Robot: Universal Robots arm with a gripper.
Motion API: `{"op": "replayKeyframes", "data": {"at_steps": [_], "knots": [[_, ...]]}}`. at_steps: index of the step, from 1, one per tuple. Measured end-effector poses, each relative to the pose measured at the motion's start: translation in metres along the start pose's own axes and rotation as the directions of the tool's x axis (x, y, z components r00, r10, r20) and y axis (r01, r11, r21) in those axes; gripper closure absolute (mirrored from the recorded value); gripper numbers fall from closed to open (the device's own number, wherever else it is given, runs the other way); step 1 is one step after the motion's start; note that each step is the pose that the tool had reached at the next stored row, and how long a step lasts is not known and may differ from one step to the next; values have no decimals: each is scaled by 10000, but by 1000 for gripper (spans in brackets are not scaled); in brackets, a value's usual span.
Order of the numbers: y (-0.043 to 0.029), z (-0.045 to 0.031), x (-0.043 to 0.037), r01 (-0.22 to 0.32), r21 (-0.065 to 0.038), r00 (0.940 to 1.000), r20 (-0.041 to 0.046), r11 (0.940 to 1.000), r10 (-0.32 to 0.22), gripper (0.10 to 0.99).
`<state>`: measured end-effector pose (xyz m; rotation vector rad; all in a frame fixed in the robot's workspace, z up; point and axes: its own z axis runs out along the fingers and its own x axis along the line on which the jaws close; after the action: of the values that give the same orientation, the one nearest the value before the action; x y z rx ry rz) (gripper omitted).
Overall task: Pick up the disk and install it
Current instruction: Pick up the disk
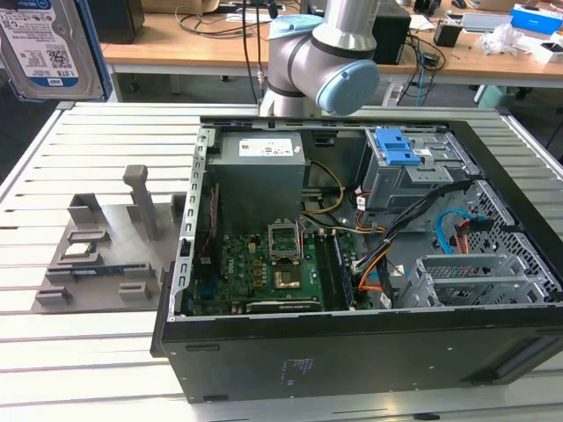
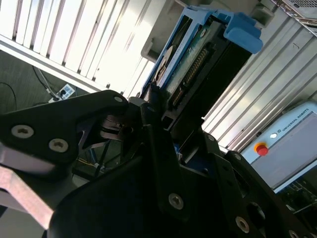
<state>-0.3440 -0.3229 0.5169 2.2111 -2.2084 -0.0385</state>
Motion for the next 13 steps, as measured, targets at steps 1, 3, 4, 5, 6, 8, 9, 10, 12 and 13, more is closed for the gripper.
{"op": "replayKeyframes", "data": {"at_steps": [1, 3, 4, 5, 6, 8, 9, 10, 12, 13], "knots": [[0, 0, 0, 0, 1, 10000, 0, 10000, 0, 722], [0, 0, 0, 1, 1, 10000, 0, 10000, -1, 722], [1, 0, 0, 1, 0, 10000, 0, 10000, -1, 722], [-2, 0, 0, 0, 0, 10000, 1, 10000, 0, 722], [-12, 0, 0, 1, 1, 10000, 1, 10000, -1, 722], [-59, -2, 0, 0, -1, 10000, 0, 10000, 0, 722], [-103, -4, 0, 0, -3, 10000, -1, 10000, 0, 722], [-131, -4, 0, 0, -3, 10000, 0, 10000, 0, 722], [-231, -7, 0, 0, -8, 10000, 0, 10000, 0, 722], [-266, -8, 0, 0, -11, 10000, -1, 10000, 0, 722]]}}
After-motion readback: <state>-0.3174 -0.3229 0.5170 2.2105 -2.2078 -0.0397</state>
